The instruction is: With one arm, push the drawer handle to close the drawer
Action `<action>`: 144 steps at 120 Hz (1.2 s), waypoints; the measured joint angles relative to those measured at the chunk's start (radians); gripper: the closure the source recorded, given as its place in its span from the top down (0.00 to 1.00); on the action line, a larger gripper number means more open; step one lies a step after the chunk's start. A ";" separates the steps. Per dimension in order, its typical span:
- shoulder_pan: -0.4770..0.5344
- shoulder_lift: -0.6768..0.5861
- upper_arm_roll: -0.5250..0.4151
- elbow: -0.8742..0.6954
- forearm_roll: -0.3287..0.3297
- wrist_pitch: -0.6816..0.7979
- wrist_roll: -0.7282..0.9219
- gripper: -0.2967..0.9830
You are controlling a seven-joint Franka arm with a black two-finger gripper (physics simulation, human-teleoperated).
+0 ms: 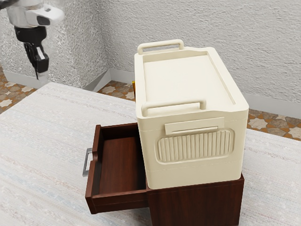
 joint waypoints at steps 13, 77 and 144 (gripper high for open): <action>0.018 -0.065 -0.025 -0.183 0.007 0.072 0.041 0.22; 0.044 -0.199 -0.035 -0.766 0.078 0.540 0.290 0.16; -0.040 -0.172 -0.025 -0.905 0.118 0.866 0.471 0.15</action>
